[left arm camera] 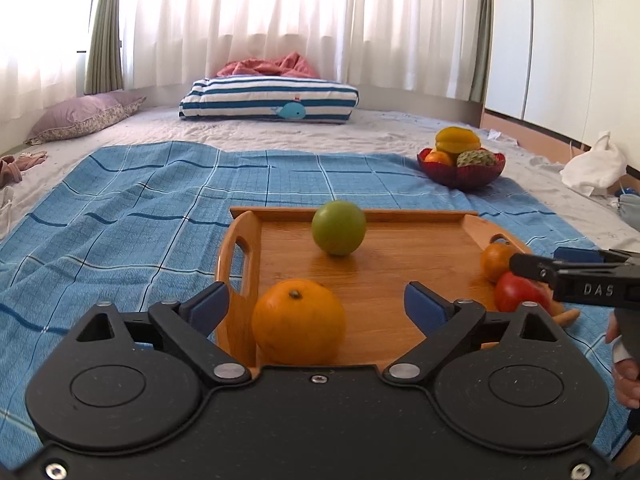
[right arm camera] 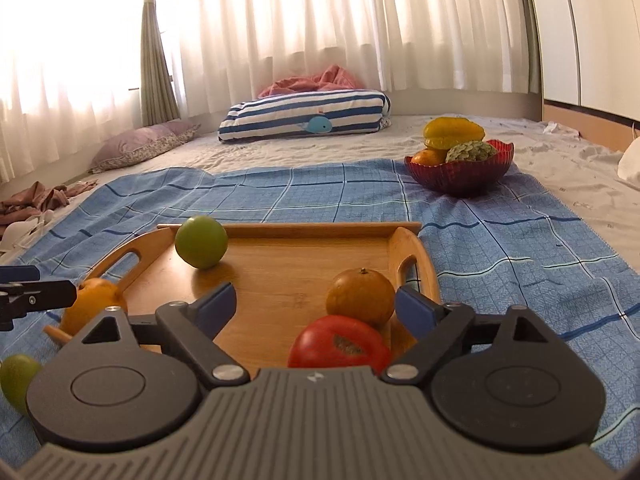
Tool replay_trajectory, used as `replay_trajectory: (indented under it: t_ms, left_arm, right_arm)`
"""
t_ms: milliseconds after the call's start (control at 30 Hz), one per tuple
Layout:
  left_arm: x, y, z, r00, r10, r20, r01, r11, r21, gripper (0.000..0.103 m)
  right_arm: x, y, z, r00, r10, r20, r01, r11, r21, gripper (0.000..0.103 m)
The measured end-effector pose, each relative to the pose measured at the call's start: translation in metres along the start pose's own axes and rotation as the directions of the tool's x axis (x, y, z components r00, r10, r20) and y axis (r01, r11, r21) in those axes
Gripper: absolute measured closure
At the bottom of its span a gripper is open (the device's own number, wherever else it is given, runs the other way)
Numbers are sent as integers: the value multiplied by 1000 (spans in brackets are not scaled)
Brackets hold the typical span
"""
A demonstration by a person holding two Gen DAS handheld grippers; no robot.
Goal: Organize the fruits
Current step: 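Move left tool to the large green apple while right tool reaches the purple fruit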
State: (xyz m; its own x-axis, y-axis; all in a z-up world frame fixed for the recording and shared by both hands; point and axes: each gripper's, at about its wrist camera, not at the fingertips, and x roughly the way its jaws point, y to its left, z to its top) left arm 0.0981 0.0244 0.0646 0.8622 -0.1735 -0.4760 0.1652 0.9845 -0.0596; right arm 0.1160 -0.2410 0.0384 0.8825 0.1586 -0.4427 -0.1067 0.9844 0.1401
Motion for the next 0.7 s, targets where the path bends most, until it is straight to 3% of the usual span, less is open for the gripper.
replay_trajectory:
  t_ms: [167, 467, 700]
  left_arm:
    - [-16, -1, -15, 999, 19, 34, -19, 1000, -14, 5]
    - [-40, -1, -38, 994, 63, 90, -62, 998, -16, 3]
    - [-48, 0, -58, 991, 99, 95, -96, 995, -33, 2]
  right_arm:
    - [-16, 10, -15, 999, 27, 41, -26, 999, -22, 0]
    - [-42, 31, -43, 992, 73, 106, -65, 995, -82, 0]
    - [-51, 45, -67, 991, 87, 101, -75, 990, -121, 0]
